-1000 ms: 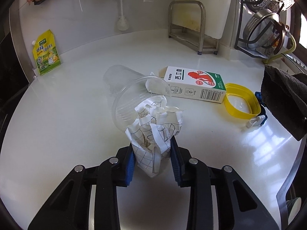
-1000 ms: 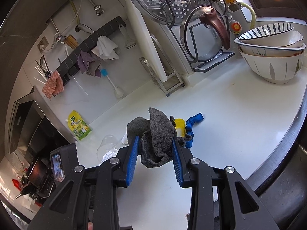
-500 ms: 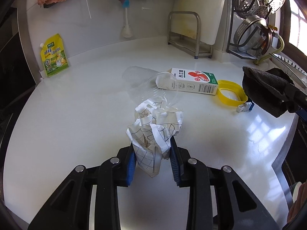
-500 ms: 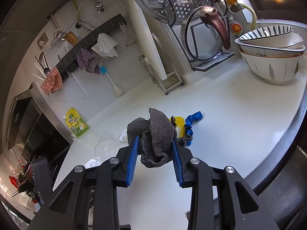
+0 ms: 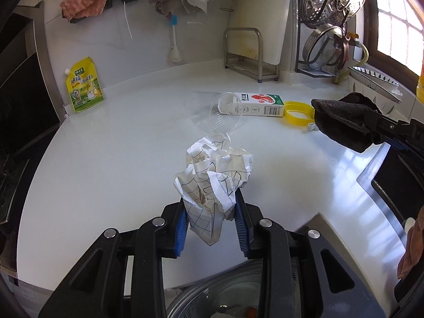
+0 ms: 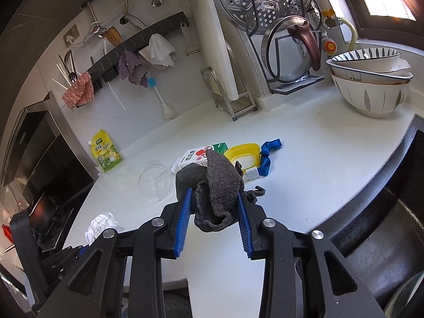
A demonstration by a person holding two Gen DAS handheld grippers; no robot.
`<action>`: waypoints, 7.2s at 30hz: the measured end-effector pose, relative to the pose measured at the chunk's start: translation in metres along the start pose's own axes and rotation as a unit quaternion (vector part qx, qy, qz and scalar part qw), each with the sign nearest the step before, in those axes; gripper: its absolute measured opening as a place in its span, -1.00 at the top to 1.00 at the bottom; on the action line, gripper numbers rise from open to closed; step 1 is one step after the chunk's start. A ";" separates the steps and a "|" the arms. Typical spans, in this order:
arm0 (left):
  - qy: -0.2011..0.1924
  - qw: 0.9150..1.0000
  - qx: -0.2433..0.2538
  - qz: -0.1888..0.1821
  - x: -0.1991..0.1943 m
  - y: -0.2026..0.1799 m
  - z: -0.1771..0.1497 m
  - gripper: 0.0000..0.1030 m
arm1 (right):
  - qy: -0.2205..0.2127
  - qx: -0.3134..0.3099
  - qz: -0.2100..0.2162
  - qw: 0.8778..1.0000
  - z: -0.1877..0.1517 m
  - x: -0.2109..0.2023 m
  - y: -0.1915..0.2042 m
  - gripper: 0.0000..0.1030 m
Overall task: Collect trash
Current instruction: 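Carry the paper with the left tool while the right tool carries the cloth over the basket, then open both tools to drop the paper and cloth into the basket, then move both open tools back toward the clear cup and yellow container, then grasp the clear plastic cup by its rim with the left tool, then grasp the white clip of the blue strap with the right tool and lift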
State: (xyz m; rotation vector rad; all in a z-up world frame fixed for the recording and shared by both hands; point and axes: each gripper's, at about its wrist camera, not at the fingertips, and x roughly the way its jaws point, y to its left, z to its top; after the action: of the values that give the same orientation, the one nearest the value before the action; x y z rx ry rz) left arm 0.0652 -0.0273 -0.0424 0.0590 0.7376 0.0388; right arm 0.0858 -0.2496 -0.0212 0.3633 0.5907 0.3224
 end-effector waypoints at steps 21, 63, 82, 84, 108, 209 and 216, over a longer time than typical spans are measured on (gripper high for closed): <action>-0.025 0.998 0.015 -0.050 -0.085 0.027 -0.089 0.40 | -0.017 -0.015 -0.047 0.999 -0.151 -0.124 0.077 0.37; 0.064 0.994 0.039 -0.078 -0.045 0.020 -0.145 0.11 | 0.069 -0.020 -0.075 0.995 -0.219 -0.096 0.090 0.35; 0.055 0.995 0.029 -0.080 -0.051 0.026 -0.144 -0.29 | 0.057 -0.018 -0.073 0.996 -0.218 -0.103 0.090 0.17; 0.054 0.995 0.028 -0.080 -0.051 0.026 -0.144 -0.29 | 0.057 -0.018 -0.074 0.995 -0.218 -0.103 0.090 0.17; 0.031 0.997 0.013 -0.076 -0.046 0.043 -0.122 -0.47 | 0.024 -0.036 -0.051 0.998 -0.190 -0.106 0.099 -0.14; 0.013 0.998 -0.036 -0.044 0.147 0.038 0.112 0.90 | 0.138 -0.063 -0.152 0.977 0.042 0.141 -0.022 0.26; -0.001 0.998 -0.041 -0.045 0.138 0.041 0.108 0.90 | 0.120 -0.044 -0.143 0.981 0.039 0.121 -0.025 0.26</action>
State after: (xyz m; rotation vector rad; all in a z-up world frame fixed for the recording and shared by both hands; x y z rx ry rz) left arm 0.2387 0.0166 -0.0526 -0.0516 0.7344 -0.0175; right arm 0.2082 -0.2333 -0.0589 0.1505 0.8518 0.1161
